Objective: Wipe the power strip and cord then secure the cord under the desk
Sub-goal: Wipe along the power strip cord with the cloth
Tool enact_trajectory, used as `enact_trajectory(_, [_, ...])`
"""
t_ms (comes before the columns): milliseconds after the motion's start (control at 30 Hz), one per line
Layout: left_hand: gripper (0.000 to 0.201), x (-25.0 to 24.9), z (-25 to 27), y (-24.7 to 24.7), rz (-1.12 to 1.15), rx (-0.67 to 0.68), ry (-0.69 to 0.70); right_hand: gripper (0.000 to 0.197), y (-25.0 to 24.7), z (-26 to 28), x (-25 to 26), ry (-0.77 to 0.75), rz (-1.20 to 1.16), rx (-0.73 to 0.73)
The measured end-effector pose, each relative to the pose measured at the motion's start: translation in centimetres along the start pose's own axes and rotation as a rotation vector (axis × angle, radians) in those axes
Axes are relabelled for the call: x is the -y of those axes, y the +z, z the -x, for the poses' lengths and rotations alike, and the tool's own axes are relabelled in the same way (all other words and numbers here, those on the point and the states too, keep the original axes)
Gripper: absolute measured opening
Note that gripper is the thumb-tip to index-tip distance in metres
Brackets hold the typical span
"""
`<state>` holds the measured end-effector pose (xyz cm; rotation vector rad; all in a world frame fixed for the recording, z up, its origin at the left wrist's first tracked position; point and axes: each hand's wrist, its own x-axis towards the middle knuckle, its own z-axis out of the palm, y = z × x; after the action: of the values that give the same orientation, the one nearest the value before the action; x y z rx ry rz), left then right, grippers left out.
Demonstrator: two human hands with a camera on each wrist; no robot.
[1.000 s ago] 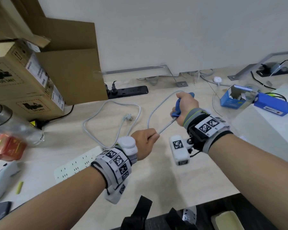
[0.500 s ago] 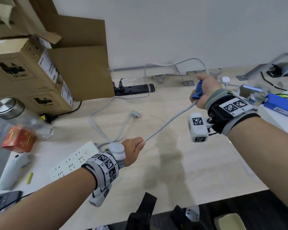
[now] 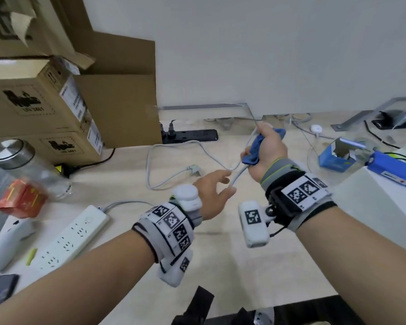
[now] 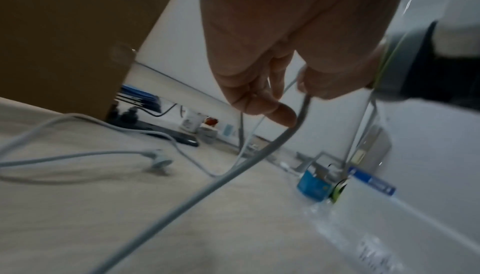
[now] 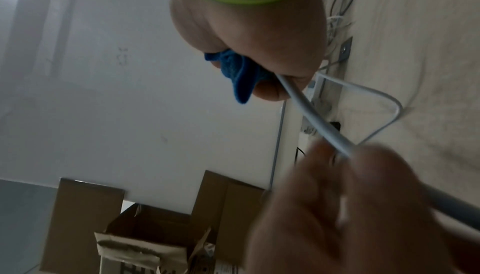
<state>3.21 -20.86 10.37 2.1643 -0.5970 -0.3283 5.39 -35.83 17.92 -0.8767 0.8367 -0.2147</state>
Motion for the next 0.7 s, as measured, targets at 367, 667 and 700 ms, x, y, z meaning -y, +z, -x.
enact_trajectory(367, [0.040,-1.2,-1.5,0.7,0.154,-0.026,-0.144,0.049,-0.3,1.1,-4.3,-0.013,0.027,0.199])
enact_trajectory(667, [0.030,-0.8,2.1,0.3,-0.163,0.311,-0.027,0.021,-0.8,-0.6,-3.8,0.085,0.360,-0.021])
enact_trajectory(700, [0.029,-0.6,2.7,0.0,-0.225,0.363,0.008,0.029,-0.9,-1.1,-2.9,0.090,0.387,-0.017])
